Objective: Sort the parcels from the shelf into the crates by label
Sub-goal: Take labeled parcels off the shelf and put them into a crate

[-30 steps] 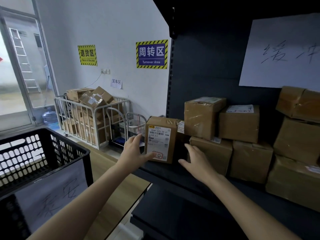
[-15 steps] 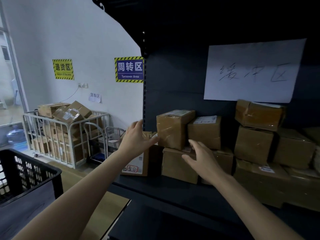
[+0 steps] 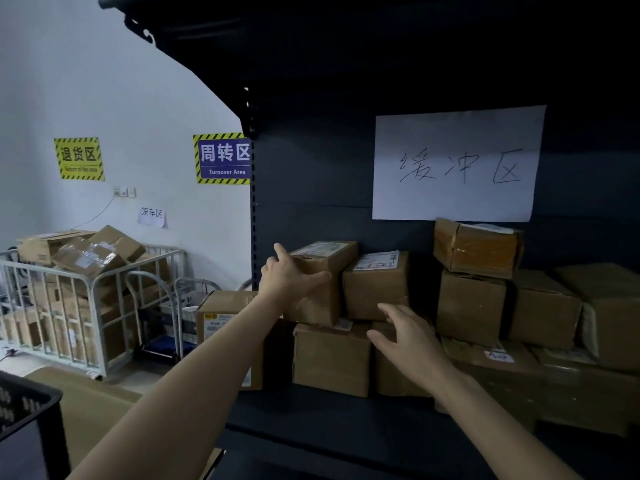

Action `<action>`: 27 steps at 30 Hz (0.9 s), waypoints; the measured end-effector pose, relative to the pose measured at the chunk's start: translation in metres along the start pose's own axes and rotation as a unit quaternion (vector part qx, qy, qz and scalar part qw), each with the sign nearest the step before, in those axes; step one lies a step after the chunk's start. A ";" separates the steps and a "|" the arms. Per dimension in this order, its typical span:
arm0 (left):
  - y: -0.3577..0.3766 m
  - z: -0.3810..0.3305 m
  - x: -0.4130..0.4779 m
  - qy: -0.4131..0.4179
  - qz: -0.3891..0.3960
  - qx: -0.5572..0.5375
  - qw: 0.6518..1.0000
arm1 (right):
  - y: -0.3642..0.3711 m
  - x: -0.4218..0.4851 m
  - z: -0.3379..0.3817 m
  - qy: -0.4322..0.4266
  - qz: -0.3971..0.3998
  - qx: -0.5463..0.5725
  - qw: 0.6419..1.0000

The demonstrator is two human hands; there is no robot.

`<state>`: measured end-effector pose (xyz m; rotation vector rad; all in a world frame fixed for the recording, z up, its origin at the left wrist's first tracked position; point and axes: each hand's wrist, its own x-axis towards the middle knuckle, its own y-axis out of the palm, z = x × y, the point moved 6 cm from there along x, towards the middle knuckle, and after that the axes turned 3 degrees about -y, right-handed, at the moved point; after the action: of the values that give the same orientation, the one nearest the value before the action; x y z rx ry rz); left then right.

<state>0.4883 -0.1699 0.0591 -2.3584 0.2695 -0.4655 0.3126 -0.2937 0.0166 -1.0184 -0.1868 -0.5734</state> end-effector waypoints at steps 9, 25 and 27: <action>0.014 -0.007 0.011 -0.035 -0.007 -0.062 0.997 | -0.003 0.003 -0.009 0.018 0.001 -0.012 1.000; -0.042 -0.018 -0.108 0.132 -0.183 -0.079 0.971 | -0.010 0.003 0.046 0.005 0.011 0.285 0.958; -0.038 -0.014 -0.126 0.143 -0.183 -0.088 0.969 | -0.009 0.000 0.056 -0.011 0.020 0.340 0.940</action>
<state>0.3703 -0.1104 0.0626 -2.5191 0.0014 -0.9994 0.3146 -0.2498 0.0525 -0.3538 -0.3544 -0.4126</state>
